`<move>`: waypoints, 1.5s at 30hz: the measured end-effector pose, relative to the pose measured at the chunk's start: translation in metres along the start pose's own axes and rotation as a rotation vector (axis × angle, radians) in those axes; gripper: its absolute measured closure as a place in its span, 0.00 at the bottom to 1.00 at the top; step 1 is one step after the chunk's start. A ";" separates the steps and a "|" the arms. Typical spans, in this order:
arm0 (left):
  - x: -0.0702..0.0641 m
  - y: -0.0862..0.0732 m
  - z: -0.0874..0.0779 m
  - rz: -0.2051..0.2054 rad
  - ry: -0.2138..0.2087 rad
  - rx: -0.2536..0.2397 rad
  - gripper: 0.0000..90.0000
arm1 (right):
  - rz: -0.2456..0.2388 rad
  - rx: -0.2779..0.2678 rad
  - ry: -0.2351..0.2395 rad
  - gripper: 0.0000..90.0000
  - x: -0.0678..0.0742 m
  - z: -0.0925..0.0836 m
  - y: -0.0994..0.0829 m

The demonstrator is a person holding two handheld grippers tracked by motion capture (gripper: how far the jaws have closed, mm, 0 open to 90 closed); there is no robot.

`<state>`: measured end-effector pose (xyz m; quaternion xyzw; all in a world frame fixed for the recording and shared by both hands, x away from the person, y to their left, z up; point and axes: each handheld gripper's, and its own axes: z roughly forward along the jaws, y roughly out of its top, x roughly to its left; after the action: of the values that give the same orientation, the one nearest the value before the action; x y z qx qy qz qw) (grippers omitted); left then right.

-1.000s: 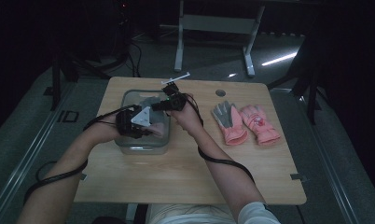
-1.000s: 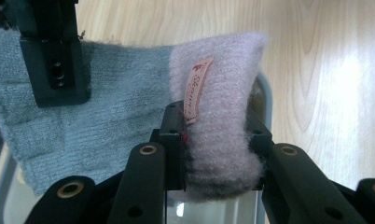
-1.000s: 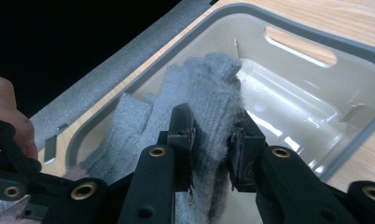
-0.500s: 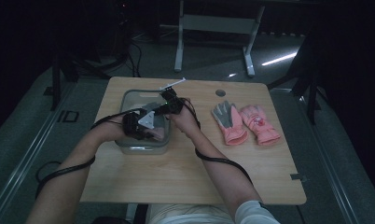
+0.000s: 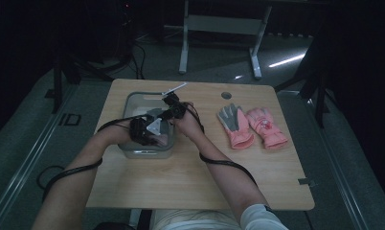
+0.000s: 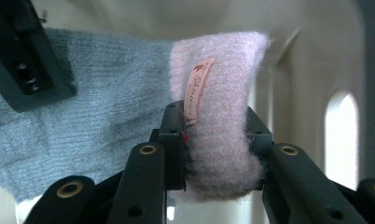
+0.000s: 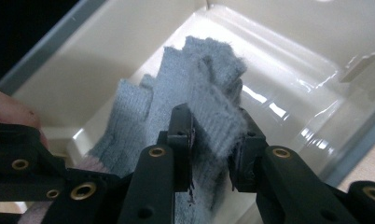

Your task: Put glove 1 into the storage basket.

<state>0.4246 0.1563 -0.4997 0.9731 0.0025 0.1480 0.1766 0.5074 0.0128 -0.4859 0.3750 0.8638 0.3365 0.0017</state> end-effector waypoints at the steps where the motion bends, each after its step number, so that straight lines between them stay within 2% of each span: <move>1: 0.000 0.000 0.001 -0.002 -0.006 0.003 0.76 | -0.004 0.014 -0.011 0.81 0.000 0.005 0.000; 6: 0.001 0.000 0.006 0.005 -0.016 0.016 0.76 | -0.012 0.041 -0.023 0.79 -0.001 0.010 0.000; 9: 0.002 0.001 0.009 0.010 -0.028 0.027 0.76 | -0.024 0.051 -0.035 0.71 -0.002 0.012 0.000; 10: 0.003 0.001 0.010 0.010 -0.037 0.034 0.76 | -0.024 0.051 -0.035 0.71 -0.002 0.012 0.000; 13: 0.004 0.000 0.010 -0.005 -0.039 0.018 0.75 | -0.027 0.043 -0.028 0.63 -0.002 0.011 0.002; 19: 0.004 0.002 0.008 -0.007 -0.022 0.022 0.69 | -0.027 -0.026 -0.007 0.55 -0.003 -0.006 0.008; 22: 0.005 0.001 0.003 -0.023 -0.002 0.003 0.64 | -0.023 -0.085 0.013 0.48 -0.004 -0.020 0.011; 23: 0.005 0.001 0.003 -0.023 -0.002 0.003 0.63 | -0.023 -0.085 0.013 0.48 -0.004 -0.020 0.011; 24: 0.006 0.000 -0.002 -0.053 0.004 -0.011 0.62 | -0.026 -0.130 0.021 0.43 -0.004 -0.033 0.013; 26: 0.008 -0.001 -0.008 -0.086 0.008 -0.032 0.56 | -0.024 -0.155 0.034 0.40 -0.005 -0.043 0.014; 27: 0.008 -0.001 -0.008 -0.086 0.008 -0.032 0.54 | -0.025 -0.166 0.036 0.38 -0.006 -0.048 0.015; 28: 0.010 -0.002 -0.015 -0.122 0.023 -0.035 0.50 | -0.028 -0.179 0.041 0.36 -0.006 -0.053 0.015; 30: 0.012 -0.002 -0.023 -0.149 0.045 -0.043 0.49 | -0.021 -0.200 0.059 0.30 -0.008 -0.060 0.014; 32: 0.012 -0.002 -0.031 -0.182 0.061 -0.073 0.48 | -0.038 -0.216 0.084 0.23 -0.010 -0.067 0.012; 34: 0.011 -0.001 -0.038 -0.199 0.065 -0.092 0.47 | -0.037 -0.229 0.097 0.23 -0.012 -0.073 0.008; 38: 0.010 0.003 -0.044 -0.243 0.089 -0.084 0.40 | -0.042 -0.238 0.105 0.21 -0.016 -0.081 0.001; 39: 0.010 0.004 -0.045 -0.252 0.088 -0.091 0.35 | -0.041 -0.243 0.119 0.21 -0.017 -0.083 -0.002; 42: 0.009 0.006 -0.046 -0.272 0.081 -0.107 0.26 | -0.047 -0.246 0.121 0.20 -0.017 -0.085 -0.004; 43: 0.009 0.013 -0.043 -0.308 0.080 -0.117 0.18 | -0.077 -0.244 0.093 0.18 -0.019 -0.088 -0.011; 45: 0.008 0.019 -0.041 -0.336 0.104 -0.129 0.09 | -0.076 -0.242 0.087 0.18 -0.024 -0.089 -0.016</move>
<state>0.4192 0.1533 -0.4547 0.9367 0.1646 0.1661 0.2605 0.4913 -0.0623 -0.4320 0.3240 0.8298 0.4538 0.0221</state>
